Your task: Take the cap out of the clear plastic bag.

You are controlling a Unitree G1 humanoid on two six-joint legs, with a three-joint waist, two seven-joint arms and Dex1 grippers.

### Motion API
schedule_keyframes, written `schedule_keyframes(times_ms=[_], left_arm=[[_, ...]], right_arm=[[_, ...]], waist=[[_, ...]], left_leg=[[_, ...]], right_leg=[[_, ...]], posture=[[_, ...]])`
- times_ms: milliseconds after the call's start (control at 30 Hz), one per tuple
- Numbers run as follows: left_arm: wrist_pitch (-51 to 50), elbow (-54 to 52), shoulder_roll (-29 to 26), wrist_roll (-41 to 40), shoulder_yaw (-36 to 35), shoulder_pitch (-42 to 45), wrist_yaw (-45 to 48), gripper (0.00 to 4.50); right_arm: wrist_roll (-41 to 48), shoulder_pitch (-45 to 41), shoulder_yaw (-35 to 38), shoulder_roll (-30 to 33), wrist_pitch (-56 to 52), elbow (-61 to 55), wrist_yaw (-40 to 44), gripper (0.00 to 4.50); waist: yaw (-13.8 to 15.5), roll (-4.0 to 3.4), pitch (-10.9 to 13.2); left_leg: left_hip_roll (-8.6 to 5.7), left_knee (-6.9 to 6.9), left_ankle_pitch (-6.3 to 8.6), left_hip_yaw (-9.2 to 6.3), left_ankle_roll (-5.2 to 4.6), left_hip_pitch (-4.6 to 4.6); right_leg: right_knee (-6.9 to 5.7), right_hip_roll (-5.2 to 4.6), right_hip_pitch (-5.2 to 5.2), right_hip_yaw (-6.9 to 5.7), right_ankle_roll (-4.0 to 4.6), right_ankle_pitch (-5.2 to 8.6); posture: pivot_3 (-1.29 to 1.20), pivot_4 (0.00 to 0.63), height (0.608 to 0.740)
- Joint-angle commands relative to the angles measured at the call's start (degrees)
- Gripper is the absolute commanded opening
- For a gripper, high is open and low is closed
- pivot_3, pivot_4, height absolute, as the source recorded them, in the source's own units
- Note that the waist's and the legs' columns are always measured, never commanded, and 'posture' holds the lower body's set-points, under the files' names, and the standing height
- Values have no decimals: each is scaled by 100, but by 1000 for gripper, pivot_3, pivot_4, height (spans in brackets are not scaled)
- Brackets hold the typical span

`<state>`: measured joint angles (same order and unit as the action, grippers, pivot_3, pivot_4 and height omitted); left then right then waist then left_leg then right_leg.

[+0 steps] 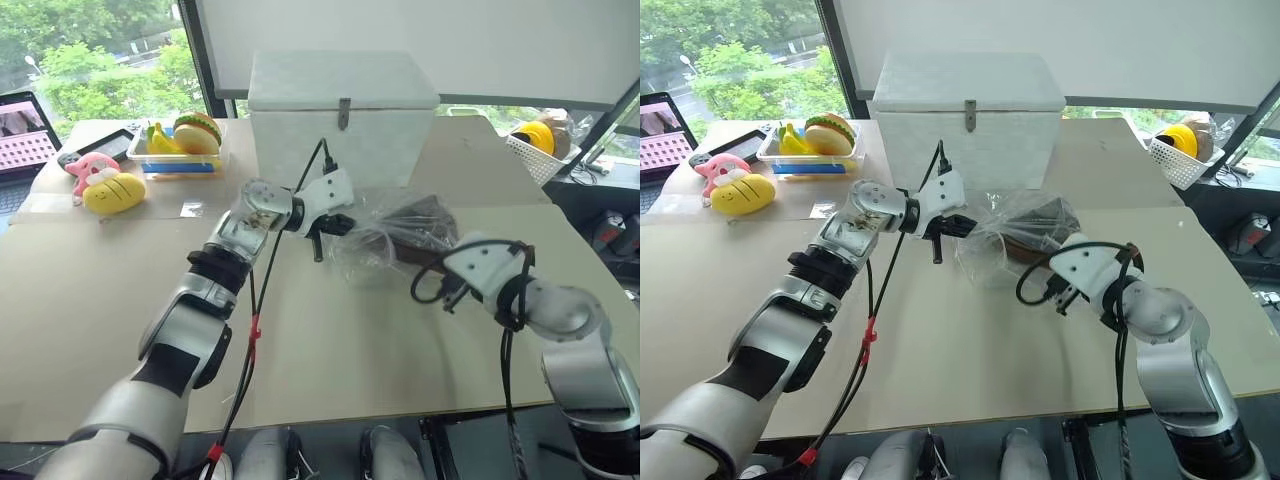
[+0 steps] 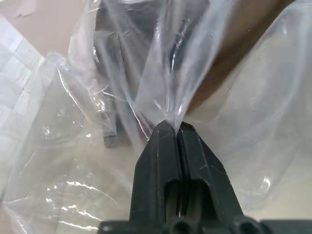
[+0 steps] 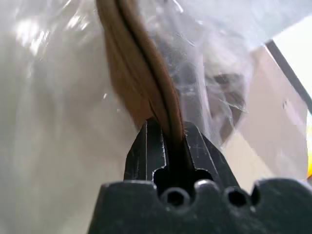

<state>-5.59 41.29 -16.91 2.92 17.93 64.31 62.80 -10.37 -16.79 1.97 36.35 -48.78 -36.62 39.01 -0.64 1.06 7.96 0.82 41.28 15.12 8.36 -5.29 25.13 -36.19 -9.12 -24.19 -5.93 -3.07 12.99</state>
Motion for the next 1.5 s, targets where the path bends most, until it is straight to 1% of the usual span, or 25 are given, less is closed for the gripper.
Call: schedule_keyframes(times_ms=[33, 167, 233, 300, 433, 600, 733, 833, 900, 967, 1067, 1167, 1267, 1333, 1400, 1500], left_arm=[[-11, 76, -80, 145, 29, -46, 10, 0], [0, 136, -25, 172, 27, -12, -55, 0], [1, 158, -2, 177, 12, 9, -63, 0], [6, 162, 15, 184, -4, 24, -48, 0], [47, 227, 25, 221, -38, 68, -60, 0], [88, 262, 21, 244, -59, 81, -66, 0], [90, 238, 12, 255, -74, 62, -73, 0], [77, 206, 3, 251, -86, 46, -63, 0], [77, 200, -2, 257, -87, 41, -60, 0], [69, 192, -4, 260, -89, 38, -59, 0], [55, 164, -3, 271, -95, 24, -39, 0], [61, 170, 1, 298, -94, 19, -36, 0], [48, 154, 4, 305, -107, 15, -17, 0], [43, 146, 7, 321, -112, 10, -4, 0], [40, 141, 11, 334, -119, 7, -2, 0], [27, 122, 13, 336, -122, 3, 13, 0]], right_arm=[[160, -575, 583, -411, -527, -507, -543, 21], [360, -990, 154, -1114, -967, -658, -842, 21], [683, -1103, -46, -1525, -1147, -854, -782, 21], [1066, -1132, -16, -1761, -1272, -1116, -617, 21], [1785, -1052, 436, -1385, -1444, -1565, -64, 21], [2603, -1206, 1233, -1105, -1841, -1774, 215, 21], [3454, -1231, 1633, -1293, -2444, -2052, 354, 21], [4165, -687, 1390, -1067, -2577, -2313, 483, 21], [4536, -350, 1380, -909, -2487, -2338, 439, 21], [4833, -125, 1657, -963, -2457, -2338, 391, 21], [5386, 483, 2040, -772, -2277, -2338, 533, 21], [4502, 775, 1682, -291, -2166, -1778, -143, 21], [3929, 925, 1149, 236, -1968, -1413, -586, 21], [3327, 1010, 267, 986, -1713, -1258, -812, 21], [3138, 1000, -226, 1292, -1467, -1297, -829, 21], [3438, 812, -480, 1194, -1005, -1831, -556, 21]], waist=[[0, 0, 0], [-3, 0, 0], [-3, 0, 0], [2, -1, 0], [46, -1, 0], [41, -1, 0], [33, -1, 0], [35, -1, 0], [51, -1, 0], [58, -1, 0], [99, 0, 0], [118, 0, 0], [112, 0, 0], [109, 0, 1], [109, 1, 1], [119, 2, 1]], left_leg=[[0, -1, 0, -1, 0, 0], [-2, -6, 0, -1, 0, 1], [-2, -8, 0, -1, 0, 3], [-2, -10, 0, -2, 0, 3], [-11, -10, 0, -5, -1, 7], [-8, -10, 0, -8, -1, 7], [-8, -10, 1, -8, -1, 7], [-9, -11, 1, -9, -2, 7], [-9, -11, 1, -14, -3, 7], [-10, -10, 2, -13, -3, 7], [-10, -5, 3, -15, -5, 7], [-10, -1, 7, -15, -11, 7], [-8, 5, 7, -13, -12, 7], [-8, 9, 7, -12, -12, 6], [-8, 10, 7, -8, -12, 6], [-5, 10, 7, -11, -12, 5]], right_leg=[[0, 0, 0, 0, 0, 0], [-4, 0, -6, -1, 1, -1], [-8, 0, -6, -2, 1, -1], [-14, 2, -5, -4, 1, -1], [-29, -5, -3, -6, 0, -1], [-37, -3, -7, -6, 1, -1], [-39, -4, -8, -5, 1, -1], [-43, -5, -9, -5, 2, -1], [-42, -5, -6, -7, 2, -1], [-41, -7, -5, -7, 2, -1], [-44, -8, -4, -6, 2, -1], [-45, -9, -3, -5, 1, -1], [-46, -10, -5, -2, 1, -1], [-41, -12, -7, 0, 2, 0], [-38, -16, -12, 5, 4, 1], [-33, -13, -11, 4, 6, 3]], posture=[[0, 150, 723], [0, 150, 723], [0, 150, 723], [0, 150, 723], [0, 150, 723], [0, 150, 723], [0, 150, 723], [0, 150, 723], [0, 150, 723], [0, 150, 723], [0, 150, 723], [0, 150, 723], [0, 150, 723], [0, 150, 723], [0, 150, 723], [0, 150, 723]])
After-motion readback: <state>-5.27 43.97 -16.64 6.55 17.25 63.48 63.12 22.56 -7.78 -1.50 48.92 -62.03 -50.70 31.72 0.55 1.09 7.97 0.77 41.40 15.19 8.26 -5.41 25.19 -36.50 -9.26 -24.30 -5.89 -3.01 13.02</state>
